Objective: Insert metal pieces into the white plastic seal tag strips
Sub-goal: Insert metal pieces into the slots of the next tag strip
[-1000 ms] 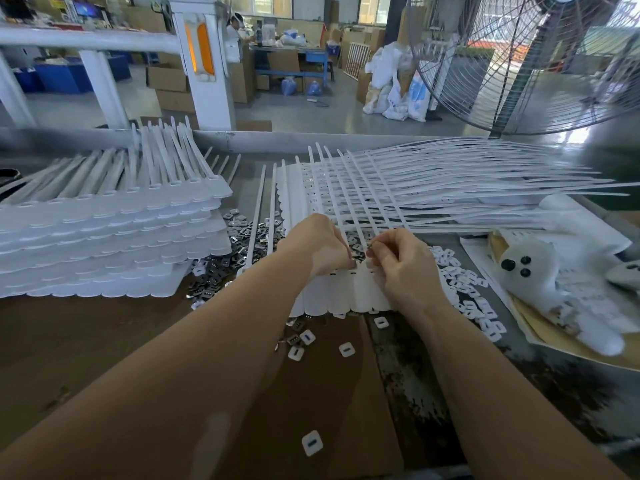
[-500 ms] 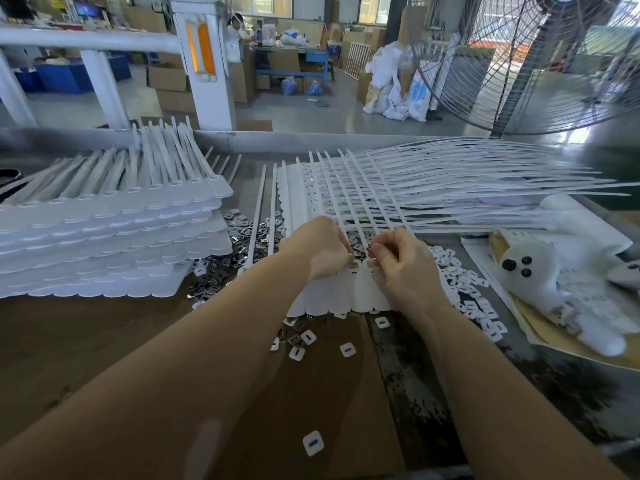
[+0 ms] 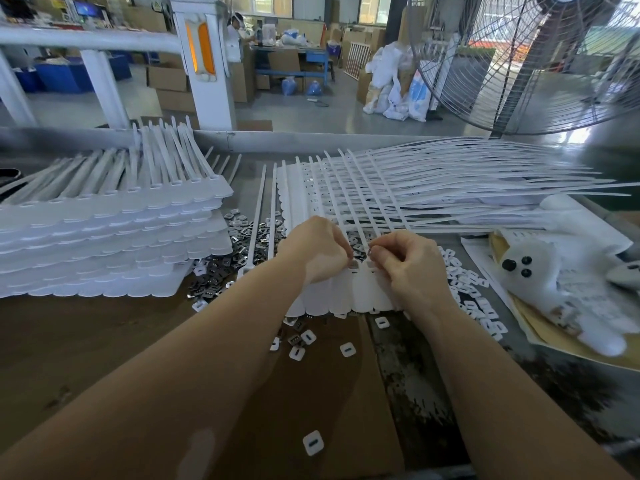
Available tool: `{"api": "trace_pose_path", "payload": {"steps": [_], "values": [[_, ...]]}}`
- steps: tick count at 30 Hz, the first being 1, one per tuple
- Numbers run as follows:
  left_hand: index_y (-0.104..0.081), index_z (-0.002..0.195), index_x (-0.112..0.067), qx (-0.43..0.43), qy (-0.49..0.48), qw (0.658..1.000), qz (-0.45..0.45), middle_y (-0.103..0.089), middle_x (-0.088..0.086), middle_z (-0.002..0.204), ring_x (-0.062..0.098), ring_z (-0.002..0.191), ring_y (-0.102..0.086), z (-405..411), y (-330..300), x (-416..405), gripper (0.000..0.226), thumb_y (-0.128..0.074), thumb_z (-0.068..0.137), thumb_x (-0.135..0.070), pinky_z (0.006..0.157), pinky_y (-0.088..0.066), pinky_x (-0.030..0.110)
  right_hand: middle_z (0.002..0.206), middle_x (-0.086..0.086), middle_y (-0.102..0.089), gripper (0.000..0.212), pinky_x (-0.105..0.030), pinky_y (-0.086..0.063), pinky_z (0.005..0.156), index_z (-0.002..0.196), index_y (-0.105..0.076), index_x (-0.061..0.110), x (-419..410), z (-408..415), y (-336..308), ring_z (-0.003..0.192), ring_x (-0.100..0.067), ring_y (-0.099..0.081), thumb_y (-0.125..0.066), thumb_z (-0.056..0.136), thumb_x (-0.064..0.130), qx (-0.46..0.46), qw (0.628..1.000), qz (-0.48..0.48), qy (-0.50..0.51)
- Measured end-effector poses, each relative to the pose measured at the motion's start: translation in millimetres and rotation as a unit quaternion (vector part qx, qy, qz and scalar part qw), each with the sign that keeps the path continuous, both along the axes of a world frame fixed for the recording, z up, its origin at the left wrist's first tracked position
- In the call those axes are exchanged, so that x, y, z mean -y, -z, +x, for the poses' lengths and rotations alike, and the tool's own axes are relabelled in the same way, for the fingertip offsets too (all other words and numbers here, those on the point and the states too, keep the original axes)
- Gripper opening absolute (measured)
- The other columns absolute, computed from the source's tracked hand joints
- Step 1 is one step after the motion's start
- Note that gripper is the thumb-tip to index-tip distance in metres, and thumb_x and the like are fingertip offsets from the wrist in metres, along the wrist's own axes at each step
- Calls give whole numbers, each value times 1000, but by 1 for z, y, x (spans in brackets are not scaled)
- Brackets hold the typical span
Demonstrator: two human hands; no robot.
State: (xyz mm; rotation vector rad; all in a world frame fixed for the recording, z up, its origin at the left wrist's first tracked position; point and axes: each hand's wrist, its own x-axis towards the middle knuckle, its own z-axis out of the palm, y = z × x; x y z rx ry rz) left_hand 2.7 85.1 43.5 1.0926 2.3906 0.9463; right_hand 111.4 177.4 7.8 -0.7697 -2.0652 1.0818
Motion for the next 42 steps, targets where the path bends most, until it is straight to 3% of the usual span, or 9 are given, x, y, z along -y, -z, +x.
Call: {"api": "trace_pose_path", "payload": {"steps": [6,13,16,21,25,32,34,37,42], "values": [[-66,69,-35,-58,43,997,-12,-64,-13,97,13,98,-58,3,3,9,30,-57,84,-11,92,-47,35,80,3,-67,7,-8,-46,64,87,-67,15,0,0,-1,67,2,-61,-61,88,11,-4,1000,-4,1],[-62,67,-38,-79,43,996,3,-60,-12,94,12,95,-57,2,12,10,28,-58,83,-15,86,-45,27,83,5,-63,9,-5,-40,60,91,-69,15,-4,-2,-10,74,1,-54,-60,90,16,78,997,24,6],[-61,63,-39,-76,35,997,5,-62,-12,95,11,90,-57,1,14,9,30,-59,83,-15,81,-46,25,81,5,-60,13,-7,-34,57,94,-71,11,-6,-3,-14,69,5,-49,-60,90,16,117,993,28,-5],[-59,60,-39,-74,25,997,-2,-62,-14,93,10,89,-57,2,14,8,33,-60,82,-15,90,-47,33,81,-2,-63,16,-14,-36,56,95,-71,7,-9,-4,-22,64,-3,-49,-59,91,16,177,984,20,-30],[-60,60,-38,-74,26,997,-4,-59,-16,86,11,90,-57,3,13,8,32,-61,83,-15,94,-45,38,67,5,-56,14,-17,-34,54,93,-71,8,-11,-5,-26,63,-4,-49,-60,90,16,212,976,16,-42],[-61,60,-36,-69,26,997,-9,-60,-15,85,11,89,-57,3,13,8,30,-62,84,-18,95,-44,40,87,-6,-68,10,-24,-48,71,90,-73,9,-10,-6,-32,79,-15,-60,-68,84,14,240,969,7,-65],[-62,61,-36,-67,26,997,-11,-60,-15,86,12,92,-57,3,13,7,29,-61,84,-18,96,-43,41,82,-3,-66,4,-22,-48,68,83,-69,12,-11,-5,-32,77,-14,-60,-72,80,14,223,973,1,-54],[-63,63,-35,-62,27,998,-13,-61,-13,90,14,97,-57,3,12,8,28,-61,84,-17,97,-42,40,78,1,-59,22,-17,-42,54,80,-56,16,-12,-6,-31,67,-9,-57,-77,75,12,197,980,-22,-27],[-62,62,-36,-57,27,998,-14,-58,-15,88,15,100,-57,3,12,9,30,-61,83,-16,100,-39,42,71,0,-63,19,-14,-41,51,71,-61,18,-12,-4,-33,62,-7,-59,-78,73,11,195,979,-57,-34]]}}
